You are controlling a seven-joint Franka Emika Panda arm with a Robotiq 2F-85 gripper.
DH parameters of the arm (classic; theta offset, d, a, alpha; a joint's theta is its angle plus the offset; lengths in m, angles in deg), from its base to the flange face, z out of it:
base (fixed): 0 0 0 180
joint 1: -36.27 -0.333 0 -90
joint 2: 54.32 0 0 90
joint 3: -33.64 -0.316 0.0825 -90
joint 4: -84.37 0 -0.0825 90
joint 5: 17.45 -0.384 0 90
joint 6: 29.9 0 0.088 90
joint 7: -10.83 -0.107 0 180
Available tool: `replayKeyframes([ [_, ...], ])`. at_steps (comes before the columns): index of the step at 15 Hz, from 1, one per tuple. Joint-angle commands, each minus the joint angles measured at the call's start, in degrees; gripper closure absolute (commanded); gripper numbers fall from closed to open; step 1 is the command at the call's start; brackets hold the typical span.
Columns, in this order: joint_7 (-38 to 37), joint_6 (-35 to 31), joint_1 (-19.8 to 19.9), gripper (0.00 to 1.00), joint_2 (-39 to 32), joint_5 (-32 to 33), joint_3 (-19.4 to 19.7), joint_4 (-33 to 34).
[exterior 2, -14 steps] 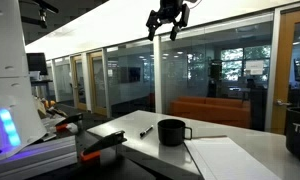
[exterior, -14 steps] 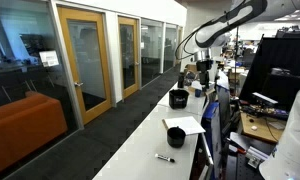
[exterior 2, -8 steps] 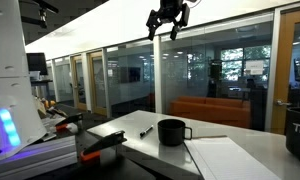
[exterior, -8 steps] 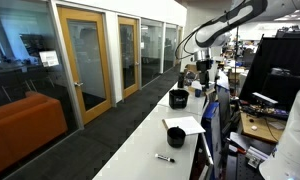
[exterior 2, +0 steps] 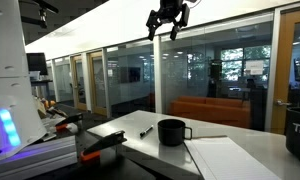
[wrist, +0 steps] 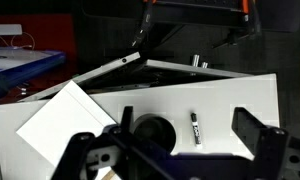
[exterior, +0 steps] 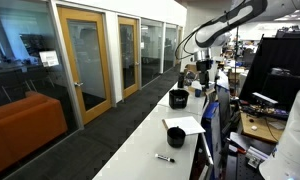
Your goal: Move the bowl backward
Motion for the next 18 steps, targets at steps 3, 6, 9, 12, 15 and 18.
replayKeyframes([
  [3,1.8,-10.3,1.5,0.00,-2.2,-3.0,-1.8,-3.7],
  [6,1.6,-19.3,1.4,0.00,-7.4,-3.9,-2.7,-6.1],
  [9,1.1,-27.0,1.8,0.00,-13.9,-4.7,-4.4,-6.1],
  [12,-0.1,-34.2,2.3,0.00,-19.3,-4.3,-6.4,-5.4],
  [15,-2.7,-39.7,2.4,0.00,-23.6,-3.5,-8.2,-4.2],
  [18,-5.9,-44.0,2.5,0.00,-27.5,-2.3,-9.1,-3.2],
])
